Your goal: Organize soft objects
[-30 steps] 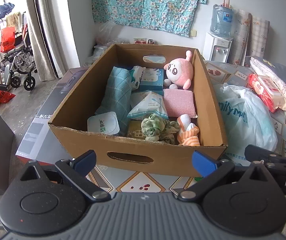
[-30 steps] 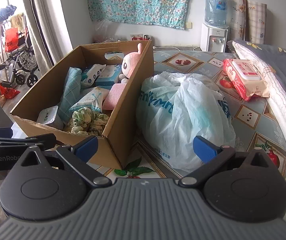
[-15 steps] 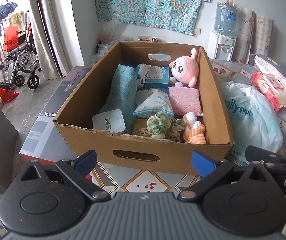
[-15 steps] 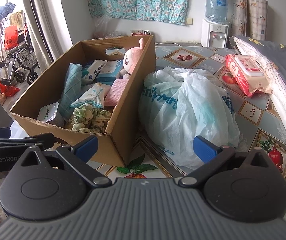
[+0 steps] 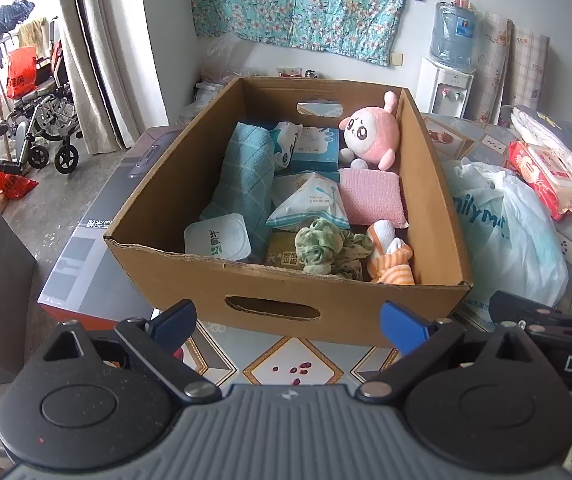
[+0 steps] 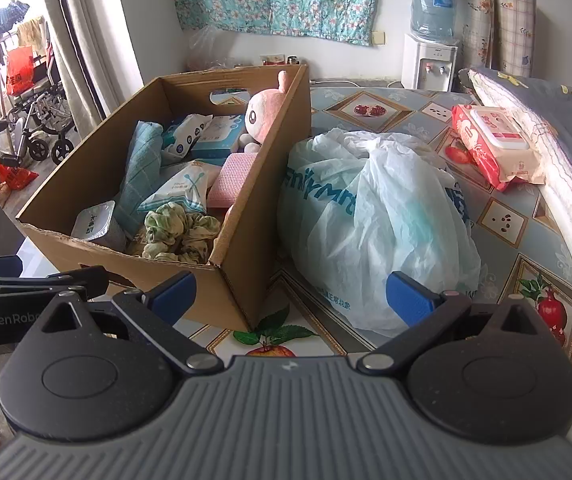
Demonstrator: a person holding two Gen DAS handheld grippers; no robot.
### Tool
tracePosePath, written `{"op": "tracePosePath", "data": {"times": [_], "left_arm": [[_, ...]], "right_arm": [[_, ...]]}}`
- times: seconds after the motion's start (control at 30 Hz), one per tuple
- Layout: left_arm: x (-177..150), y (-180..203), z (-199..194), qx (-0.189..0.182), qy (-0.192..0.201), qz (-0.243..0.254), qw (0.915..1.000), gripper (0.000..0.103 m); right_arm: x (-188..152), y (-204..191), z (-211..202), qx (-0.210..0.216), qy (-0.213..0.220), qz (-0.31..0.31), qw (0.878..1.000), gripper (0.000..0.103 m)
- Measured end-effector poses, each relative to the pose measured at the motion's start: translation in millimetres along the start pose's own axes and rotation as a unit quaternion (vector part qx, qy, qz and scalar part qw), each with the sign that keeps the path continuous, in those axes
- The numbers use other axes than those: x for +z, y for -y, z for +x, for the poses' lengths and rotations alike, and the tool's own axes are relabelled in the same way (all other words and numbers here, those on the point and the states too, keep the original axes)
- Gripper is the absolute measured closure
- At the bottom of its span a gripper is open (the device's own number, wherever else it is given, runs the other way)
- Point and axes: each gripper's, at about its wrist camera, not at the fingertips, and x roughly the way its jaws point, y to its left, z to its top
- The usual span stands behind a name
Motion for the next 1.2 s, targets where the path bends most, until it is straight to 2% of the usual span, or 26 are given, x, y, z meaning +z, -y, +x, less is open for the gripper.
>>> {"op": "tracePosePath", "data": {"times": [1.2], "left_arm": [[-1.0,-6.8,7.5,-0.003,-0.015,-0.010,0.9998,0.005]], "right_arm": [[2.2,-4.8,8.9,0.000,-0.014,-0.009,1.000,0.001]]}}
